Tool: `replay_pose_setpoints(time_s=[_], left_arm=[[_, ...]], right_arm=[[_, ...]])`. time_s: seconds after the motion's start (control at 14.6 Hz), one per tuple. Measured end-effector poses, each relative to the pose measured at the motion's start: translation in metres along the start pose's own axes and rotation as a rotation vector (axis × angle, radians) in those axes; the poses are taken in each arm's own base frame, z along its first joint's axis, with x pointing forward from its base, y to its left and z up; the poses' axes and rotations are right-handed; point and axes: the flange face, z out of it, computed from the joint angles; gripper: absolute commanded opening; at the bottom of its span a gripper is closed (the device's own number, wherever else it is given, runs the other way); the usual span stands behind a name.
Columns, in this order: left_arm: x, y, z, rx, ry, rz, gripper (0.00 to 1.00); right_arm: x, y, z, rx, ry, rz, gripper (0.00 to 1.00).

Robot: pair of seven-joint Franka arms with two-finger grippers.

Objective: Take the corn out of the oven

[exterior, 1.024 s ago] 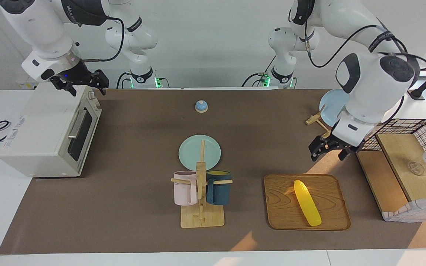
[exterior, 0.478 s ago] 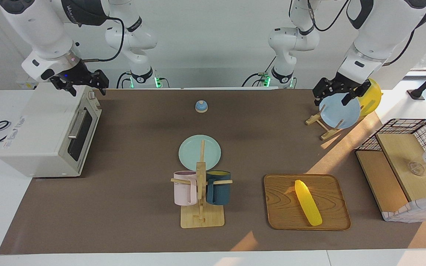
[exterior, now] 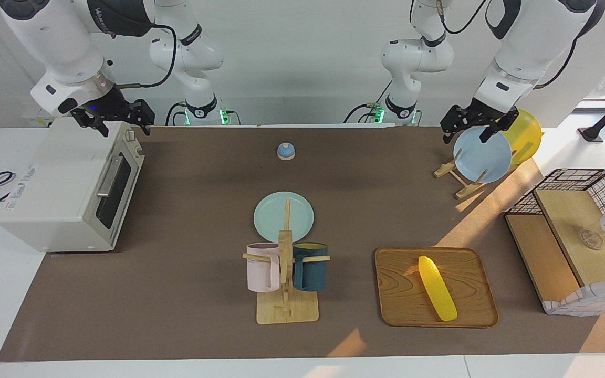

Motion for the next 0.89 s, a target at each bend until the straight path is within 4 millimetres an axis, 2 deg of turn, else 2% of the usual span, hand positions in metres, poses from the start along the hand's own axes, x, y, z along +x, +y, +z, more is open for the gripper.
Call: replay_pose_setpoints(time_s=[0.34,0.68,0.89], left_arm=[[0.001,0.004,0.005,0.002,-0.008,0.007,1.0],[0.008,0.006,0.019,0.005,-0.035,0.009,1.0],[0.007,0.007,0.019,0.005,-0.033,0.011,1.0]], right_arm=[[0.0,0.0,0.0,0.0,0.0,0.0,1.0],[0.0,0.0,0.0,0.0,0.0,0.0,1.0],[0.0,0.0,0.0,0.0,0.0,0.0,1.0]])
